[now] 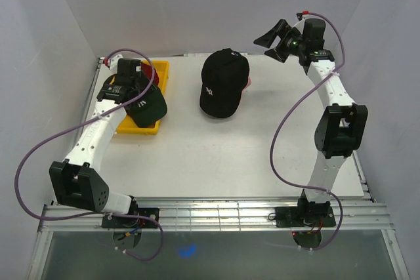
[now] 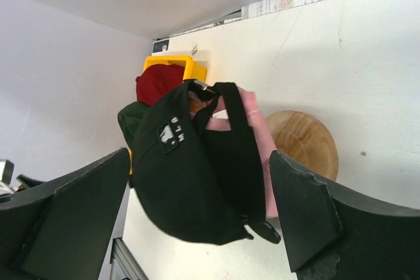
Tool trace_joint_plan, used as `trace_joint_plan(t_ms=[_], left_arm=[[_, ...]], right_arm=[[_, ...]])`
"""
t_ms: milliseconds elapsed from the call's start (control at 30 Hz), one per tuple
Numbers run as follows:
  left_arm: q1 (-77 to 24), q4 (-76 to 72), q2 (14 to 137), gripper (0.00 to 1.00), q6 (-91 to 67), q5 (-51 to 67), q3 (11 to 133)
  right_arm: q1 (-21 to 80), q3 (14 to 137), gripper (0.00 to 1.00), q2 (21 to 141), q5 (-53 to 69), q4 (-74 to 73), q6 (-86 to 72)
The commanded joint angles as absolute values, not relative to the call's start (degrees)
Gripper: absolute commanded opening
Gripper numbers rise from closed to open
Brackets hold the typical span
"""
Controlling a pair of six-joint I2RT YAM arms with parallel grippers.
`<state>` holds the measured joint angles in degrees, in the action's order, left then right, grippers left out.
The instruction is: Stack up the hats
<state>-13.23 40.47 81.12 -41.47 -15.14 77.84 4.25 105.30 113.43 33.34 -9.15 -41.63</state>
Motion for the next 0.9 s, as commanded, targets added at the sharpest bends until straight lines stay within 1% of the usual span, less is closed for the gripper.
trace_joint_plan(t_ms=[0,100,267,433,600,733,867], left_arm=[[-10.73,41.14,81.11,0.65,-41.66,-20.20,76.46],[-7.48,40.08,84.45,0.66,-40.70,-22.58,77.86],[-3.43,38.68,95.35,0.65,-38.77,-24.95,86.19],[-2.20,38.76,104.05,0.64,-35.52,-28.47,95.00],[-1.23,39.81,111.96,0.64,-34.46,-27.16,102.29],[-1.14,40.51,114.96,0.60,-33.57,-25.93,104.76],[-1.14,40.96,115.14,0.58,-34.80,-26.19,103.80]], right_arm=[[4.30,103.63,0.92,106.37,33.13,-11.25,-40.43],[5.62,97.84,0.93,101.26,33.31,-10.64,-38.51],[7.90,87.82,0.96,93.71,33.57,-8.88,-37.09],[10.72,85.08,0.97,91.06,32.43,-11.24,-33.67],[11.43,82.89,0.98,88.86,32.96,-11.16,-33.05],[11.69,82.62,0.98,88.15,33.05,-11.42,-32.61],[11.69,82.79,0.98,88.59,33.48,-11.51,-32.34]])
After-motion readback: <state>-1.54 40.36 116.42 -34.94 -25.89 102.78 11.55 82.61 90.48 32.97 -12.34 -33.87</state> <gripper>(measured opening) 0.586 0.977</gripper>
